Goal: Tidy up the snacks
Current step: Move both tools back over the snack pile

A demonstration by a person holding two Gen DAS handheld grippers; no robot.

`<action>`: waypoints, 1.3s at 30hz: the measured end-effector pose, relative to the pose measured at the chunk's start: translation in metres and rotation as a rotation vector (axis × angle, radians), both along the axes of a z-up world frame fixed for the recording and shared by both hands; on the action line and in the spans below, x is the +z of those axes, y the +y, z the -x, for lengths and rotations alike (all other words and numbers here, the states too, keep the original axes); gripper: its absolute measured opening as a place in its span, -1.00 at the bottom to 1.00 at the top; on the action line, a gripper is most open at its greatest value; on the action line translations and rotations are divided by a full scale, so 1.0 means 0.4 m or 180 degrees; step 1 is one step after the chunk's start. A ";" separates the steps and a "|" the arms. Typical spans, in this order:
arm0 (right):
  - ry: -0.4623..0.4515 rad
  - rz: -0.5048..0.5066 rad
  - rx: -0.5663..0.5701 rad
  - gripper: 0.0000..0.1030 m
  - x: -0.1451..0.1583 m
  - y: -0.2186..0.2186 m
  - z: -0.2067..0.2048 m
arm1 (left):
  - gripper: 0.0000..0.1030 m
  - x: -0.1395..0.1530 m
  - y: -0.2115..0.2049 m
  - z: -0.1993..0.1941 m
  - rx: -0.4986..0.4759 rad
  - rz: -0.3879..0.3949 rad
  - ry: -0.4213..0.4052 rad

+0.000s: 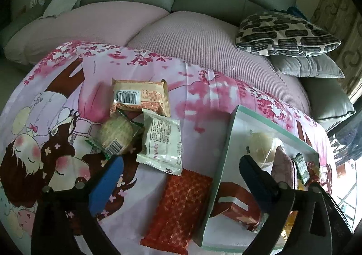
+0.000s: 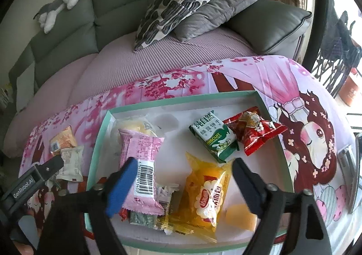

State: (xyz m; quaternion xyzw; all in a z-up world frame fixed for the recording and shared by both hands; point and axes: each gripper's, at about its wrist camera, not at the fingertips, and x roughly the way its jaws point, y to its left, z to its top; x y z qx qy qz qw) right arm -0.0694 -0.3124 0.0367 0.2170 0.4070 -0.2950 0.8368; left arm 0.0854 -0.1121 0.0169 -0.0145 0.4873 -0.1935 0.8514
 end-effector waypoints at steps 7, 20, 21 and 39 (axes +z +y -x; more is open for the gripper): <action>-0.0012 0.0032 0.0006 1.00 -0.007 -0.001 -0.002 | 1.00 0.002 0.007 -0.003 0.0064 -0.0074 -0.0053; -0.0036 -0.0007 -0.0041 1.00 -0.009 -0.004 -0.003 | 1.00 0.032 0.017 0.001 0.0043 -0.0097 -0.0136; -0.0037 -0.0025 -0.0040 1.00 -0.010 -0.005 -0.003 | 1.00 0.036 0.022 -0.001 0.0053 -0.0105 -0.0150; -0.0172 -0.0111 0.0782 1.00 -0.004 0.200 -0.114 | 1.00 0.035 0.313 -0.097 0.0682 -0.0779 -0.0150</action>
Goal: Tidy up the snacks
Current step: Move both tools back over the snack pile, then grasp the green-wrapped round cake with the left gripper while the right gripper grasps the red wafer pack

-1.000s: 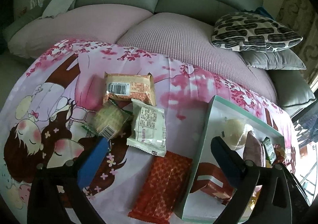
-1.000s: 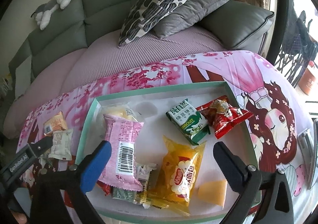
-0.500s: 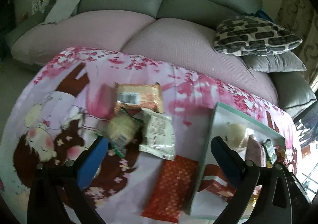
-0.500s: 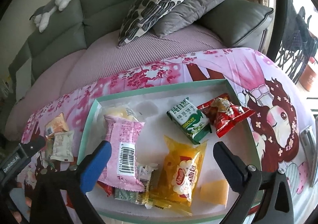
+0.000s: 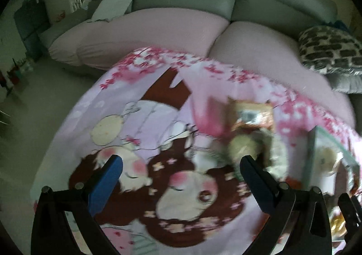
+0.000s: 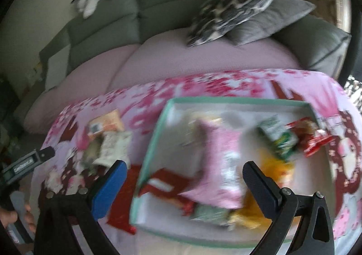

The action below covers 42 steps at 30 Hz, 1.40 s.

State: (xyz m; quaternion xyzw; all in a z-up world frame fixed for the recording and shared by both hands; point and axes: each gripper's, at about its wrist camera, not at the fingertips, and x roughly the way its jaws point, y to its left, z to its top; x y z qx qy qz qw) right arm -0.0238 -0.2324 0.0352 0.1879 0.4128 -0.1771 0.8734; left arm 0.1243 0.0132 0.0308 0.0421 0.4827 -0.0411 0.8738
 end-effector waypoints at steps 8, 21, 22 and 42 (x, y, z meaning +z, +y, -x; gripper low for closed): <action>0.0186 0.0084 0.0236 1.00 -0.041 0.085 -0.045 | 1.00 -0.044 0.002 -0.020 -0.0121 0.0210 0.0189; 0.0282 0.0033 0.0326 0.98 -0.046 0.140 -0.046 | 1.00 -0.071 0.001 -0.028 -0.0284 -0.0076 0.0236; 0.0326 0.0022 0.0345 0.98 -0.052 0.149 -0.043 | 1.00 -0.073 -0.002 -0.026 -0.0326 -0.0190 0.0225; 0.0686 0.0036 0.0522 0.66 -0.099 0.257 -0.002 | 1.00 -0.173 0.058 -0.015 -0.0519 -0.0646 0.0786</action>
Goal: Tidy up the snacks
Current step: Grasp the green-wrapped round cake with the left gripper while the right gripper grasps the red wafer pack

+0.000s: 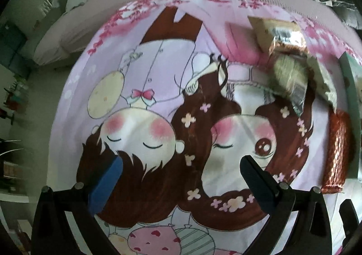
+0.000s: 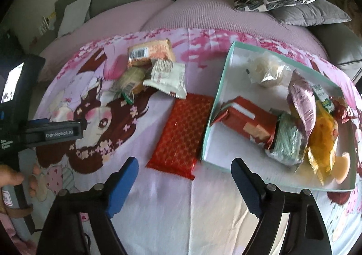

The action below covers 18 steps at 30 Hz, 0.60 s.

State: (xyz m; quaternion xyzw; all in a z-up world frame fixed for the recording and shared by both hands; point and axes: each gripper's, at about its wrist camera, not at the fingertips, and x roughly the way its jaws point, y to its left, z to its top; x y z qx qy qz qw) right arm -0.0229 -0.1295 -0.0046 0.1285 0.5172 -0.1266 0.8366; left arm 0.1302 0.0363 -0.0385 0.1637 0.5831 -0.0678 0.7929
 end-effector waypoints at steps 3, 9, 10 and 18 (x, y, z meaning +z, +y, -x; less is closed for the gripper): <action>0.0054 0.0064 0.0011 0.66 -0.012 0.010 -0.007 | 1.00 -0.002 0.010 -0.002 0.0043 -0.0005 0.0001; 0.0070 0.0043 0.0074 0.61 -0.014 0.031 -0.013 | 1.00 0.000 0.026 -0.004 0.0092 0.0004 -0.0016; 0.0089 0.0034 0.0085 0.60 -0.018 0.034 -0.015 | 1.00 0.000 0.024 -0.003 0.0083 0.0003 -0.0018; 0.0176 -0.0006 0.0142 0.60 -0.044 0.055 -0.031 | 1.00 0.013 0.036 -0.014 0.0130 0.0017 -0.0066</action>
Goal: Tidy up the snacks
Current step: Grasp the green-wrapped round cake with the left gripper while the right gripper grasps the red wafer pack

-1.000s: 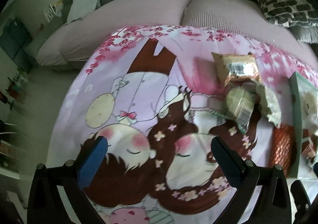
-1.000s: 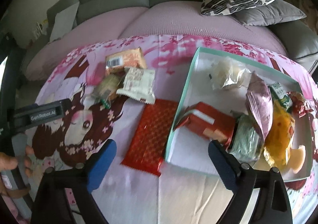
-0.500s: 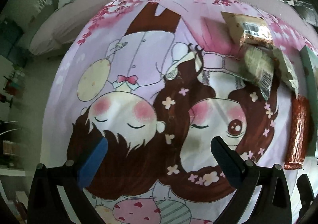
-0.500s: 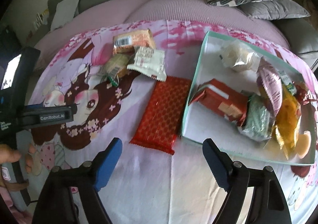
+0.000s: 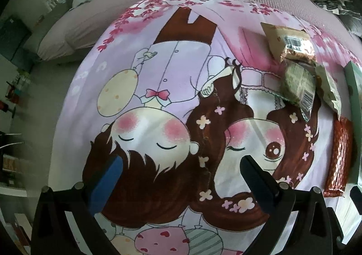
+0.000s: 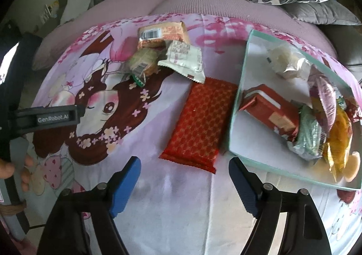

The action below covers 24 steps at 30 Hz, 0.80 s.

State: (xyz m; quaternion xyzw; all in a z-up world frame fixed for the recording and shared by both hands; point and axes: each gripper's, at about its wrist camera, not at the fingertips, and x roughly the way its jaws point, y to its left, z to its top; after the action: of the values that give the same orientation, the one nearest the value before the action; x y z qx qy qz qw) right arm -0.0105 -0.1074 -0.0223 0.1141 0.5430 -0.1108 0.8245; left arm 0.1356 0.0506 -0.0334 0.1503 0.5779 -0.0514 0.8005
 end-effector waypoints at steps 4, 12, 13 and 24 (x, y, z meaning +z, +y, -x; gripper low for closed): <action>0.0057 -0.0059 -0.0025 0.60 -0.023 0.003 -0.019 | 1.00 -0.001 0.003 0.000 0.0028 -0.0007 -0.0004; -0.0025 -0.0157 0.0052 0.60 -0.032 0.025 -0.075 | 1.00 0.000 0.015 -0.010 0.0082 0.0003 -0.0026; -0.0038 -0.0134 0.0037 0.60 -0.029 0.025 -0.085 | 1.00 0.000 0.019 -0.012 0.0092 0.0005 -0.0033; 0.0013 -0.0034 -0.0311 0.51 -0.028 -0.014 -0.148 | 1.00 0.013 0.031 -0.022 0.0151 0.0057 -0.0113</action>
State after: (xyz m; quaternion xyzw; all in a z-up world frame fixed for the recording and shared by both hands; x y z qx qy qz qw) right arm 0.0486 -0.1130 -0.0335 0.1448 0.5390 -0.1483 0.8164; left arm 0.1446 0.0630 -0.0282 0.1303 0.5665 -0.0349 0.8130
